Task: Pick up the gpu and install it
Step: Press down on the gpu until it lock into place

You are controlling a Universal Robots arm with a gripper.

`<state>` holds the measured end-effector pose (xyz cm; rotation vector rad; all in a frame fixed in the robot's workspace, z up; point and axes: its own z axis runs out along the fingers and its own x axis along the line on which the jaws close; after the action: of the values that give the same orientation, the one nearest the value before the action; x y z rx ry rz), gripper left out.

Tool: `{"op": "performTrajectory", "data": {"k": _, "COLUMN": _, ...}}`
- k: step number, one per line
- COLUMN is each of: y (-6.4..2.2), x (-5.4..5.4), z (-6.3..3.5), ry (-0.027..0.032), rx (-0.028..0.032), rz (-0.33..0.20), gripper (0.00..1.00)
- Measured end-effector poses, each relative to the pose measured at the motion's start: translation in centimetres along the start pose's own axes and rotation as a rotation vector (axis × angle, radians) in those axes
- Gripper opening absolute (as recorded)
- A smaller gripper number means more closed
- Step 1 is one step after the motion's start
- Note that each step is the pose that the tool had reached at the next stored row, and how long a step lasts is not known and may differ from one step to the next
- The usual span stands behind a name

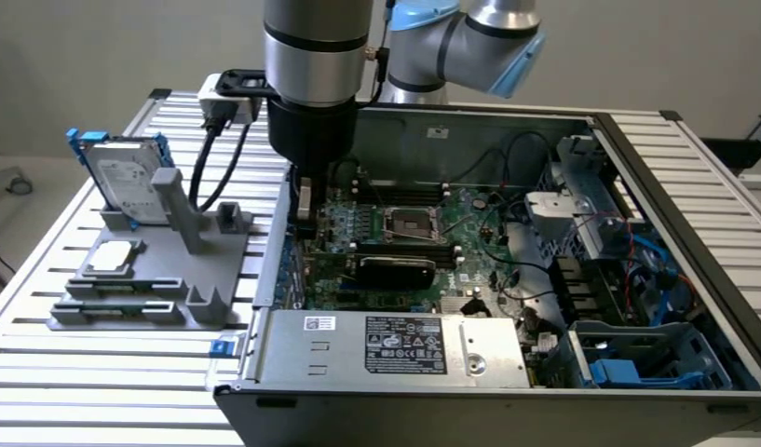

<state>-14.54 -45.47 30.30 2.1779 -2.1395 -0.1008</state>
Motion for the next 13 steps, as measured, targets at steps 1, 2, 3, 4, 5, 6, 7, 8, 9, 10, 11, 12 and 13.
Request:
{"op": "performTrajectory", "data": {"k": 1, "y": 0.0, "x": 0.0, "z": 0.0, "ry": 0.0, "rx": 0.0, "rz": 0.0, "gripper": 0.11}}
{"op": "performTrajectory", "data": {"k": 2, "y": 0.0, "x": 0.0, "z": 0.0, "ry": 0.0, "rx": 0.0, "rz": 0.0, "gripper": 0.11}}
{"op": "performTrajectory", "data": {"k": 3, "y": 0.0, "x": 0.0, "z": 0.01, "ry": 0.0001, "rx": 0.0, "rz": 0.0, "gripper": 0.11}}
{"op": "performTrajectory", "data": {"k": 4, "y": 0.0, "x": 0.0, "z": 0.01, "ry": 0.0001, "rx": -0.0001, "rz": 0.0, "gripper": 0.11}}
{"op": "performTrajectory", "data": {"k": 5, "y": 0.0, "x": 0.0, "z": 0.02, "ry": 0.0001, "rx": -0.0001, "rz": -0.001, "gripper": 0.11}}
{"op": "performTrajectory", "data": {"k": 6, "y": -0.01, "x": 0.0, "z": 0.02, "ry": 0.0003, "rx": 0.0, "rz": -0.003, "gripper": 0.11}}
{"op": "performTrajectory", "data": {"k": 7, "y": -0.02, "x": 0.0, "z": 0.02, "ry": 0.0004, "rx": 0.0001, "rz": -0.006, "gripper": 0.11}}
{"op": "performTrajectory", "data": {"k": 8, "y": -0.03, "x": 0.0, "z": 0.02, "ry": 0.0006, "rx": 0.0002, "rz": -0.008, "gripper": 0.11}}
{"op": "performTrajectory", "data": {"k": 9, "y": -0.03, "x": 0.0, "z": 0.02, "ry": 0.0009, "rx": 0.0002, "rz": -0.01, "gripper": 0.11}}
{"op": "performTrajectory", "data": {"k": 10, "y": -0.05, "x": 0.0, "z": 0.02, "ry": 0.0011, "rx": 0.0002, "rz": -0.012, "gripper": 0.11}}
{"op": "performTrajectory", "data": {"k": 11, "y": -0.06, "x": 0.0, "z": 0.02, "ry": 0.0014, "rx": 0.0003, "rz": -0.013, "gripper": 0.11}}
{"op": "performTrajectory", "data": {"k": 12, "y": -0.07, "x": 0.0, "z": 0.01, "ry": 0.0015, "rx": 0.0002, "rz": -0.015, "gripper": 0.11}}
{"op": "performTrajectory", "data": {"k": 13, "y": -0.08, "x": 0.0, "z": 0.01, "ry": 0.0016, "rx": 0.0002, "rz": -0.015, "gripper": 0.11}}
